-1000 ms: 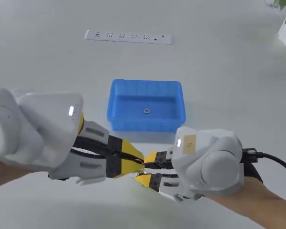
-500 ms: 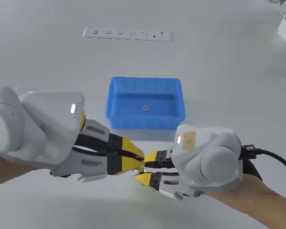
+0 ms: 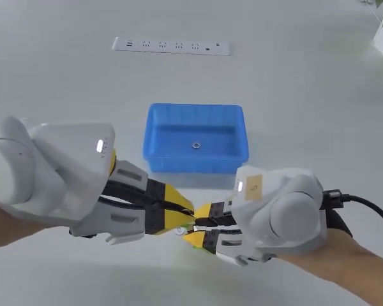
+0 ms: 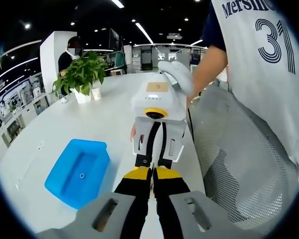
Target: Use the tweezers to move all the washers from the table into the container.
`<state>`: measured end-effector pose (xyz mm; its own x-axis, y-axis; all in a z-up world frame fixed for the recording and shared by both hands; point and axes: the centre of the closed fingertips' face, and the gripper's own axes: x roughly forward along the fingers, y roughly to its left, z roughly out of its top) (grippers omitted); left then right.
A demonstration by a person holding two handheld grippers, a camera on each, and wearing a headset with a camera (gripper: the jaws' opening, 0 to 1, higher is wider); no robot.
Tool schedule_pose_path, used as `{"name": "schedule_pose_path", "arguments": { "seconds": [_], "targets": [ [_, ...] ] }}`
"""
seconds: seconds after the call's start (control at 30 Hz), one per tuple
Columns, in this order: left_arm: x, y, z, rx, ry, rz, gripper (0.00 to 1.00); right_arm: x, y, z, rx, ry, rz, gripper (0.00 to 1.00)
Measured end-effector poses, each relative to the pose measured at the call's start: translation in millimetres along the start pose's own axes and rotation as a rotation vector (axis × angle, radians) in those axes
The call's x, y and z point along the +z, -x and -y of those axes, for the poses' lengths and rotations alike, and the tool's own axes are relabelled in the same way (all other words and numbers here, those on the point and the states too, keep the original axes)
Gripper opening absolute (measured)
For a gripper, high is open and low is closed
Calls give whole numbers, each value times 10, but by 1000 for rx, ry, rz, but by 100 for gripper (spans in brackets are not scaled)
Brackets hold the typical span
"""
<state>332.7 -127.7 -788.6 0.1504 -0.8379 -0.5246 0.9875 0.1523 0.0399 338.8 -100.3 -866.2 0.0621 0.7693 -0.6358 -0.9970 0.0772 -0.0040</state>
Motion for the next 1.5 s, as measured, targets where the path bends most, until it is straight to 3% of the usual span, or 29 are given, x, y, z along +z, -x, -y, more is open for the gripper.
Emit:
{"name": "schedule_pose_path", "arguments": {
  "seconds": [0.4, 0.73, 1.0, 1.23, 1.5],
  "targets": [
    [3, 12, -16, 10, 4, -6, 6, -8, 30, 15, -4, -7, -3, 11],
    [93, 68, -42, 18, -14, 0, 5, 80, 101, 48, -25, 0, 14, 11],
    [229, 188, -109, 22, -59, -16, 5, 266, 168, 128, -54, 25, 47, 11],
    [442, 335, -292, 43, -115, -13, 5, 526, 293, 338, -97, 76, 80, 11],
    [649, 444, -599, 85, -173, -4, 5, 755, 415, 682, -158, 122, 105, 11]
  ]
}}
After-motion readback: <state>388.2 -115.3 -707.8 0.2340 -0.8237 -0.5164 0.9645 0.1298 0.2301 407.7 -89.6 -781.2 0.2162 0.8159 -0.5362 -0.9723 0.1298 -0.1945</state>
